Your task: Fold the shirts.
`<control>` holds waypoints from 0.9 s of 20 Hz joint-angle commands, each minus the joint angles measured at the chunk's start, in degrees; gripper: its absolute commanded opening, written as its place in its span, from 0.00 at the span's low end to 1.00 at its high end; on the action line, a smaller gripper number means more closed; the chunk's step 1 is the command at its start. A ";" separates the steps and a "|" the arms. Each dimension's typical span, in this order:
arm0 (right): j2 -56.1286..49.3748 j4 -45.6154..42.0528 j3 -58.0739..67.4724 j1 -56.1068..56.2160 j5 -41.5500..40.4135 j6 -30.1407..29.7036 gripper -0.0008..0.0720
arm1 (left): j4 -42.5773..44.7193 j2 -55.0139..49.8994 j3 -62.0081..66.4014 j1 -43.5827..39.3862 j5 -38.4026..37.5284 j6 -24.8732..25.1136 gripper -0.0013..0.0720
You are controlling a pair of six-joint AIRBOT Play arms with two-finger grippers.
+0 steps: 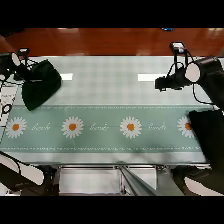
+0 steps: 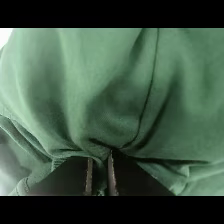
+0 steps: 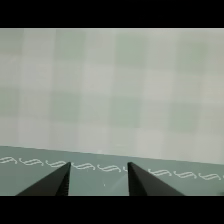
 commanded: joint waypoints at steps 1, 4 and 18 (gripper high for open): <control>2.12 -1.86 0.02 0.04 -0.13 0.33 0.58 | -3.54 1.68 3.72 -0.22 -6.51 -2.40 0.05; 8.90 -6.36 0.02 0.02 1.07 1.07 0.58 | -13.79 9.66 7.37 -0.39 -6.29 -1.92 0.05; 40.06 -7.21 0.00 0.02 15.17 1.77 0.58 | -39.21 50.07 9.31 -13.92 13.09 3.58 0.05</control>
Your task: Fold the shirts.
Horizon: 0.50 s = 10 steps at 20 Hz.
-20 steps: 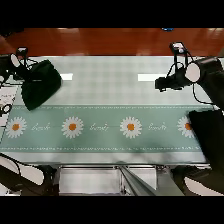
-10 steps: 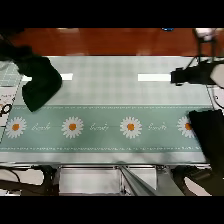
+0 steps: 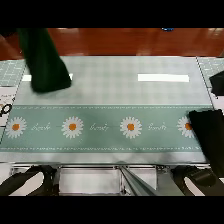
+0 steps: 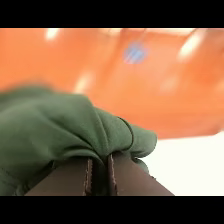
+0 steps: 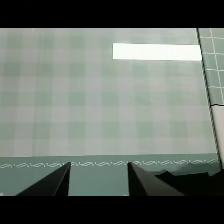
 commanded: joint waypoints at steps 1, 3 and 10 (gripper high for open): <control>5.57 1.07 -0.04 0.02 3.32 0.00 0.58 | -2.10 7.13 0.07 -8.00 8.90 0.17 0.05; 7.17 1.66 -0.04 0.02 4.33 -0.24 0.58 | -2.08 8.46 0.07 -14.29 9.07 -2.60 0.05; 8.76 2.10 -0.11 0.02 7.58 -0.48 0.58 | -0.50 8.50 -13.73 -42.60 20.57 -3.63 0.05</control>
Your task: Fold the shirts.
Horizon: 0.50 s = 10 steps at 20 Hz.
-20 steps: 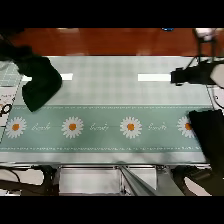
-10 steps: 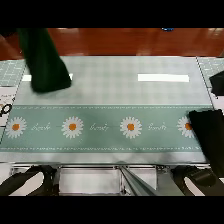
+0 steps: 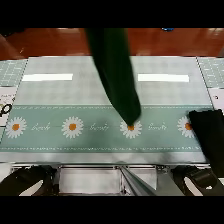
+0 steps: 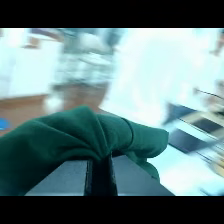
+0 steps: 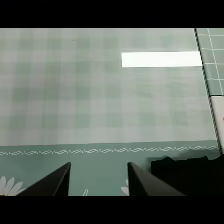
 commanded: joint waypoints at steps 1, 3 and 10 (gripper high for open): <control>0.57 0.24 -0.04 0.02 1.97 -0.13 0.58 | 0.59 0.46 -12.41 -12.11 5.33 -2.54 0.05; 0.57 0.48 -0.04 0.02 2.36 -0.11 0.58 | 0.59 1.51 -24.17 -13.09 5.66 -5.97 0.05; 0.55 15.39 -13.33 0.02 0.24 -0.31 0.58 | 4.50 4.39 -56.96 4.17 -11.47 -3.50 0.05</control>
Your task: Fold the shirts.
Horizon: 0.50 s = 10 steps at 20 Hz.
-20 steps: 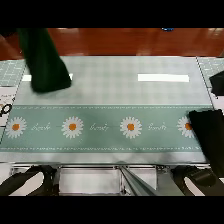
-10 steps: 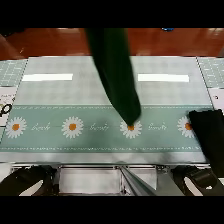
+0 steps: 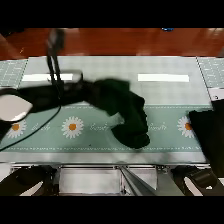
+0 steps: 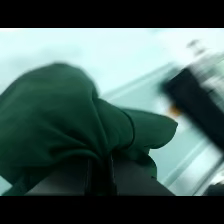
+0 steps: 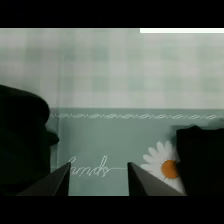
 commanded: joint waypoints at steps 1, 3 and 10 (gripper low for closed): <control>0.02 10.47 -10.69 0.02 -4.52 0.15 0.58 | 3.85 0.57 -14.27 10.75 -10.58 1.68 0.05; -0.68 12.94 -19.12 0.02 -11.85 2.12 0.58 | 4.55 0.15 -16.55 18.97 -11.89 0.02 0.63; -5.57 -17.38 -14.34 -19.63 -5.75 1.79 0.58 | 2.80 2.54 -9.25 53.62 -22.56 -0.24 0.71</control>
